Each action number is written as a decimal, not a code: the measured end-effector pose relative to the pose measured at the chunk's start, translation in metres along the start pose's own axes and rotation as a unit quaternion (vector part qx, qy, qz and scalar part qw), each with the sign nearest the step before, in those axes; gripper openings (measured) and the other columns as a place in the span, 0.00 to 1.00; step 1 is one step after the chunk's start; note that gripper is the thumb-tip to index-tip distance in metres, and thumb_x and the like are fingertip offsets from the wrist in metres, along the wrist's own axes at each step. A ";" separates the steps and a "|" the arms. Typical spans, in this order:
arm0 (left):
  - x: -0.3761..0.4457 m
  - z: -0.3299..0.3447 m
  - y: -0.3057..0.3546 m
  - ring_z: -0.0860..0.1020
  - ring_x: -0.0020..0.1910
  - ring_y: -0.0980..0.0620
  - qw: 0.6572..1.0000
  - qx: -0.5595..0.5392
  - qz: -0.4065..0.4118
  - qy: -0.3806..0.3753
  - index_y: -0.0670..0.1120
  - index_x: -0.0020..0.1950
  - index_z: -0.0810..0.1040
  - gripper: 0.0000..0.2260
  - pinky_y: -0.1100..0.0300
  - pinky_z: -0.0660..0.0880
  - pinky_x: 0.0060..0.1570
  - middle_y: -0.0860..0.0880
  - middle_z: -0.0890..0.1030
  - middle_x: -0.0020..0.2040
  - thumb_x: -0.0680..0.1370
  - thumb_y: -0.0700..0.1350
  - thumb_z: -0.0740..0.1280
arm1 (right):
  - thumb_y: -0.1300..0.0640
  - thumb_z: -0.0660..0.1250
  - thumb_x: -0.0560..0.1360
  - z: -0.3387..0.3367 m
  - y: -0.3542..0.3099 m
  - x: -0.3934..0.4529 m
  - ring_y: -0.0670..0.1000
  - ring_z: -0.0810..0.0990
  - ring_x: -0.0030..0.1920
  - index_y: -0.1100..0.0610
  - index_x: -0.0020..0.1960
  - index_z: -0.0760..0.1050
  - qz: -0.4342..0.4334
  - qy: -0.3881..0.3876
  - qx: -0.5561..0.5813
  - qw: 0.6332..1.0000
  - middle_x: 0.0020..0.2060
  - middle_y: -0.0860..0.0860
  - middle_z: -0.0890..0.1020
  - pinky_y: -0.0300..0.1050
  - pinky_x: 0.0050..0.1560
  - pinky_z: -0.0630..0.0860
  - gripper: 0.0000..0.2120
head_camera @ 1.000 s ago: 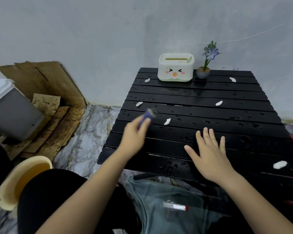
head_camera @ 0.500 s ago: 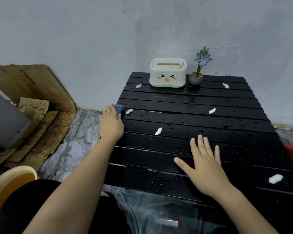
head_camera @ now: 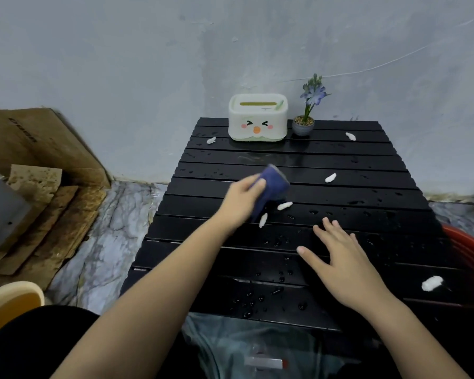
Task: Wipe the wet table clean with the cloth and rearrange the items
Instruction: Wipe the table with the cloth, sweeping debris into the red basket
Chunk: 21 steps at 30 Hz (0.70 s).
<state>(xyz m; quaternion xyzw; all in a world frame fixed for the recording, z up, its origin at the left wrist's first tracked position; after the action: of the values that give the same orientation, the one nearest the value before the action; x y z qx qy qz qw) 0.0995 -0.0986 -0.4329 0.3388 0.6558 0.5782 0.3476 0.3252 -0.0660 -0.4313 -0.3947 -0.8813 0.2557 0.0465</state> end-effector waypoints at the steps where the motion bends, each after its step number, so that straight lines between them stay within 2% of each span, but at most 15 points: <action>1: 0.004 -0.015 0.007 0.77 0.53 0.50 0.998 -0.039 -0.003 0.038 0.38 0.65 0.77 0.13 0.57 0.73 0.58 0.40 0.81 0.58 0.82 0.40 0.62 | 0.35 0.56 0.79 -0.001 0.003 -0.001 0.44 0.44 0.80 0.52 0.80 0.58 -0.001 -0.007 0.001 1.000 0.81 0.48 0.52 0.46 0.78 0.40 0.35; 2: 0.008 -0.032 0.015 0.77 0.51 0.51 0.996 -0.039 0.004 0.075 0.38 0.64 0.77 0.13 0.60 0.74 0.54 0.41 0.82 0.56 0.82 0.40 0.62 | 0.35 0.56 0.79 -0.001 0.004 -0.001 0.44 0.43 0.80 0.51 0.80 0.57 -0.002 -0.015 0.000 1.000 0.81 0.47 0.51 0.46 0.79 0.40 0.35; 4: 0.014 -0.071 0.031 0.76 0.51 0.54 0.989 0.040 0.039 0.133 0.41 0.65 0.77 0.14 0.69 0.73 0.48 0.45 0.81 0.55 0.82 0.42 0.62 | 0.34 0.55 0.78 -0.002 0.004 -0.001 0.43 0.42 0.80 0.50 0.80 0.57 -0.003 -0.022 0.000 1.000 0.81 0.46 0.50 0.47 0.79 0.39 0.35; 5: 0.018 -0.090 0.036 0.75 0.52 0.56 0.984 0.085 0.056 0.149 0.43 0.67 0.77 0.15 0.71 0.72 0.48 0.46 0.81 0.57 0.81 0.44 0.63 | 0.34 0.55 0.78 -0.001 0.003 0.001 0.43 0.42 0.80 0.50 0.80 0.57 -0.001 -0.022 0.000 1.000 0.81 0.46 0.50 0.47 0.79 0.38 0.36; 7: 0.024 -0.123 0.034 0.72 0.64 0.59 0.974 0.159 0.074 0.146 0.53 0.73 0.70 0.21 0.68 0.68 0.64 0.52 0.75 0.69 0.80 0.50 0.65 | 0.33 0.54 0.78 -0.001 0.002 0.003 0.43 0.41 0.80 0.50 0.80 0.56 0.004 -0.022 0.000 1.000 0.81 0.45 0.50 0.48 0.79 0.38 0.36; 9: 0.035 -0.145 0.011 0.57 0.77 0.57 0.955 0.269 0.056 0.111 0.64 0.77 0.56 0.30 0.59 0.55 0.74 0.54 0.59 0.78 0.78 0.59 0.65 | 0.32 0.53 0.78 -0.001 0.002 0.004 0.42 0.41 0.79 0.50 0.80 0.56 0.008 -0.021 0.002 1.000 0.81 0.45 0.50 0.47 0.78 0.37 0.36; 10: 0.040 -0.151 -0.006 0.51 0.79 0.52 0.932 0.347 0.038 0.096 0.65 0.77 0.52 0.31 0.53 0.51 0.76 0.52 0.53 0.80 0.77 0.63 0.62 | 0.32 0.53 0.77 -0.001 0.002 0.004 0.42 0.41 0.79 0.50 0.80 0.56 0.008 -0.022 0.003 1.000 0.81 0.45 0.49 0.47 0.78 0.37 0.37; 11: 0.046 -0.155 -0.024 0.48 0.79 0.46 0.898 0.431 0.026 0.088 0.63 0.78 0.50 0.31 0.47 0.49 0.76 0.48 0.51 0.81 0.78 0.65 0.58 | 0.32 0.53 0.77 -0.002 0.002 0.004 0.41 0.40 0.79 0.49 0.80 0.56 0.009 -0.023 0.005 1.000 0.81 0.44 0.49 0.47 0.78 0.37 0.36; 13: 0.057 -0.152 -0.047 0.53 0.78 0.39 0.817 0.569 0.021 0.094 0.52 0.80 0.54 0.29 0.41 0.50 0.75 0.43 0.56 0.79 0.81 0.61 0.52 | 0.33 0.54 0.78 -0.003 0.003 0.004 0.40 0.40 0.79 0.49 0.80 0.57 0.011 -0.025 0.013 1.000 0.80 0.43 0.49 0.46 0.78 0.37 0.35; 15: 0.064 -0.136 -0.050 0.57 0.75 0.38 0.780 0.614 0.028 0.119 0.44 0.78 0.58 0.25 0.41 0.52 0.74 0.40 0.61 0.77 0.83 0.54 0.51 | 0.33 0.54 0.78 -0.004 0.004 0.004 0.39 0.40 0.79 0.48 0.80 0.57 0.012 -0.027 0.020 0.999 0.80 0.42 0.49 0.46 0.79 0.37 0.35; 16: 0.067 -0.125 -0.047 0.58 0.75 0.38 0.778 0.615 0.030 0.121 0.43 0.77 0.59 0.24 0.42 0.52 0.74 0.39 0.61 0.77 0.83 0.52 0.51 | 0.33 0.54 0.78 -0.004 0.004 0.005 0.39 0.40 0.79 0.48 0.80 0.57 0.012 -0.027 0.023 0.999 0.80 0.42 0.49 0.46 0.79 0.37 0.35; 18: 0.073 -0.093 -0.040 0.57 0.76 0.39 0.800 0.590 0.036 0.102 0.42 0.77 0.59 0.23 0.43 0.51 0.75 0.40 0.60 0.78 0.84 0.51 0.51 | 0.33 0.54 0.77 -0.004 0.003 0.005 0.39 0.40 0.78 0.48 0.80 0.57 0.015 -0.026 0.026 0.999 0.80 0.42 0.49 0.46 0.79 0.37 0.35; 21: 0.077 -0.022 -0.025 0.60 0.74 0.40 0.814 0.571 0.099 0.037 0.43 0.76 0.63 0.21 0.46 0.53 0.73 0.41 0.63 0.77 0.83 0.49 0.54 | 0.31 0.53 0.76 -0.003 0.003 0.004 0.39 0.39 0.78 0.47 0.80 0.56 0.016 -0.025 0.022 0.999 0.80 0.41 0.48 0.45 0.78 0.36 0.36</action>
<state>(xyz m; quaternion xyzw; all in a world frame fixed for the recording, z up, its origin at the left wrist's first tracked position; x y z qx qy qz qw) 0.0391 -0.0478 -0.4604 0.5178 0.8433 0.1436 0.0081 0.3250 -0.0601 -0.4305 -0.4011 -0.8700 0.2854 0.0286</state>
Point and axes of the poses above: each hand's wrist, its own x-axis towards the middle knuckle, its own z-axis out of the palm, y = z × x, the point moved 4 cm from there along x, towards the middle knuckle
